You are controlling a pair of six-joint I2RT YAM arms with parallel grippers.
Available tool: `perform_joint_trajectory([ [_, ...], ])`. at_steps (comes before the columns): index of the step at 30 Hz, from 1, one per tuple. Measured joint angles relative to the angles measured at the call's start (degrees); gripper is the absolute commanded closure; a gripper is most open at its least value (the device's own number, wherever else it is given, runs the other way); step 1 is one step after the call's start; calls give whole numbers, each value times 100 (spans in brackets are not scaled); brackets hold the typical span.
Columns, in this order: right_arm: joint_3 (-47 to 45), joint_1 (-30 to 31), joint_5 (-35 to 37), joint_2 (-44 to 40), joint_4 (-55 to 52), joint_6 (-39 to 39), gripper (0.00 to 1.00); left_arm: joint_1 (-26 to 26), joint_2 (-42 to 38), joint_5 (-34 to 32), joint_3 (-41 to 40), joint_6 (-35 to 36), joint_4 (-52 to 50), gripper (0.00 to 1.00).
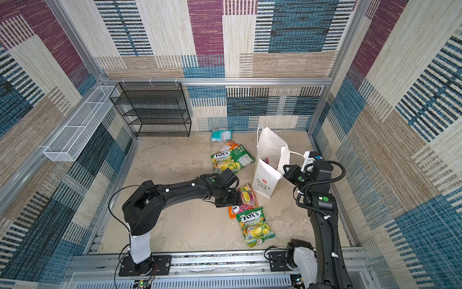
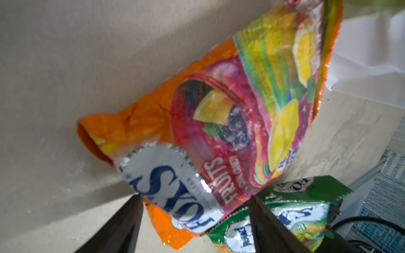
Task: Place the snacks into the paper bag
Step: Pick up the snack from the center of the table.
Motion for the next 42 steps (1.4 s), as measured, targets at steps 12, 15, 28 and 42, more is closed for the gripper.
perform_joint_trajectory([
  [12,-11,0,-59,-9,0,0,100,13,85,-48,-195,-94,603,72],
  [15,-13,0,-59,-17,0,0,100,11,72,15,-212,-157,660,85],
  [28,-20,0,-92,-20,0,2,100,17,-789,31,-273,-448,636,100],
  [42,22,0,-114,46,11,0,100,-42,-2640,-914,190,-153,-396,100],
])
